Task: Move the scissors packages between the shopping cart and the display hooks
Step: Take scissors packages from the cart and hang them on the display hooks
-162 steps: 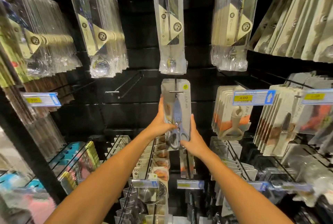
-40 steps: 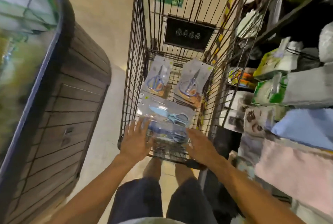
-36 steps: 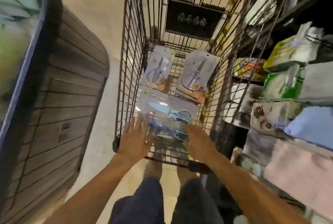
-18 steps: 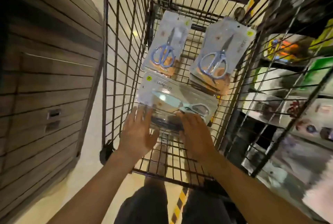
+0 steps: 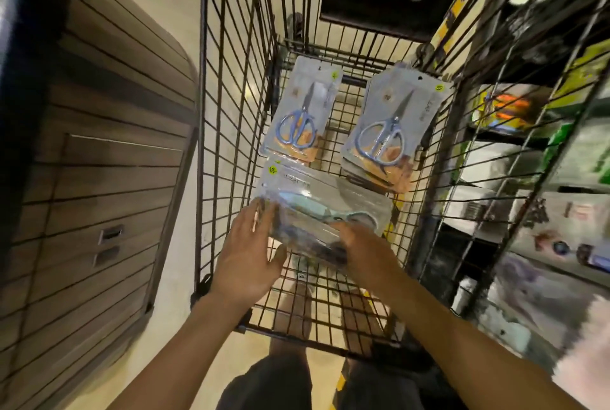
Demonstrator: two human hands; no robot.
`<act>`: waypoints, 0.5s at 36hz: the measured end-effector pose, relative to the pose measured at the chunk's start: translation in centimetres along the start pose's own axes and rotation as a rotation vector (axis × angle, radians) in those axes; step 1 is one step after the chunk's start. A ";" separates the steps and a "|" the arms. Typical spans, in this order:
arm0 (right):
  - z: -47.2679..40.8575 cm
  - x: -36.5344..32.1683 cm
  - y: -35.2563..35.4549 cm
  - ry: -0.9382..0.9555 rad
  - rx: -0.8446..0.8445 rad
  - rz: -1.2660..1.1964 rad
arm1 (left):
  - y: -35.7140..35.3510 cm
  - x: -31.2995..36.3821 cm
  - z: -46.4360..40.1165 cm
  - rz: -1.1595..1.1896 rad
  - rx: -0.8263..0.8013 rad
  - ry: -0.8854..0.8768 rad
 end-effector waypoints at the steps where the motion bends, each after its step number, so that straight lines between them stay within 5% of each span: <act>1: 0.6 0.0 0.7 -0.037 0.000 -0.034 | 0.3 0.4 0.1 0.026 0.027 -0.004; 6: 2.7 1.0 4.2 -0.120 0.208 -0.415 | 1.5 2.7 0.2 0.193 0.173 -0.078; 12: 4.1 0.9 6.1 -0.203 0.237 -1.063 | 1.0 6.2 -0.6 0.876 0.019 0.051; 18: 4.3 0.8 4.8 -0.236 0.220 -1.117 | 0.6 8.1 -1.0 1.036 -0.007 0.023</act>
Point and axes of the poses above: each hand's wrist, its own z-axis away from the middle knuckle, its own y-axis out of the back of the hand, x = y × z, the point moved 5 cm from there along -z, towards the middle knuckle
